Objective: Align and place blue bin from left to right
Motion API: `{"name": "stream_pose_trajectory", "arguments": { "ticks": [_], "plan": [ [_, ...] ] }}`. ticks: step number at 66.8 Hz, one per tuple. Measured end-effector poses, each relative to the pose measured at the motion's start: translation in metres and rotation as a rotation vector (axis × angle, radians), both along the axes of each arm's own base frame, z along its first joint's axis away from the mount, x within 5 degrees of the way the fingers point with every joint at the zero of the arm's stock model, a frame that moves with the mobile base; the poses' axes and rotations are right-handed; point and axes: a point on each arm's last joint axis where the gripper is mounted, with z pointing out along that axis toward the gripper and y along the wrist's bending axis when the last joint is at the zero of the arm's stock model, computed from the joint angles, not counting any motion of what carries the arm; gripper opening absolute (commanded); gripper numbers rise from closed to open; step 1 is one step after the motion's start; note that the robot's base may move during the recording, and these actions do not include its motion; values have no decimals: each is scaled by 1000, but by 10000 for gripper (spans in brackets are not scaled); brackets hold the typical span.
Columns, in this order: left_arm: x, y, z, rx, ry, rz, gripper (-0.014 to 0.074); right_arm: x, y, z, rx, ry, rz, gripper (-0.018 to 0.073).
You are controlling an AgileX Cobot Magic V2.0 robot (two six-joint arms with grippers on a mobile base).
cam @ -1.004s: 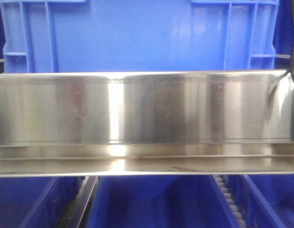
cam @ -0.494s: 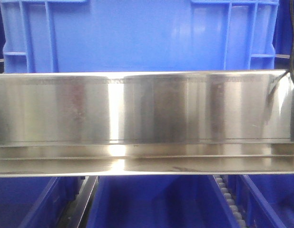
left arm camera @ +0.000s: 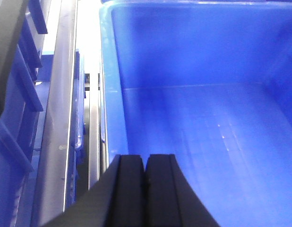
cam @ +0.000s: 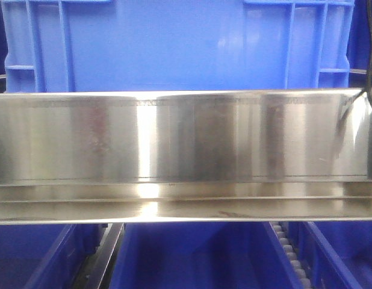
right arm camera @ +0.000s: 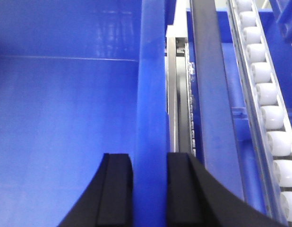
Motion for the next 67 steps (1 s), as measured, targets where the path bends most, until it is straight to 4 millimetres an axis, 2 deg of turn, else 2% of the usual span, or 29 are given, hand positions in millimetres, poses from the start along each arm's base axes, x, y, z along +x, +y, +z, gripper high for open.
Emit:
{"name": "stream_pose_trajectory", "arguments": {
  "ticks": [6,11,20,36,54,67],
  "plan": [
    [0,-1,-1,-1,2,-2,332,0,0,1,1,-1,0,-75],
    [2,-2,-2,-6,1,-2,386,0,0,1,0,-2,1,-75],
    [10,-10,-12,-27,13,16,360,0,0,1,0,-2,1,-75],
    [29,-19,-37,39,36,72,356,0,0,1,-2,-2,3,-75],
    [33,-16,-37,73,3,90,351,0,0,1,-2,-2,3,-75],
    [34,-15,-36,91,-13,94,243,0,0,1,-2,-2,3,-75]
  ]
}}
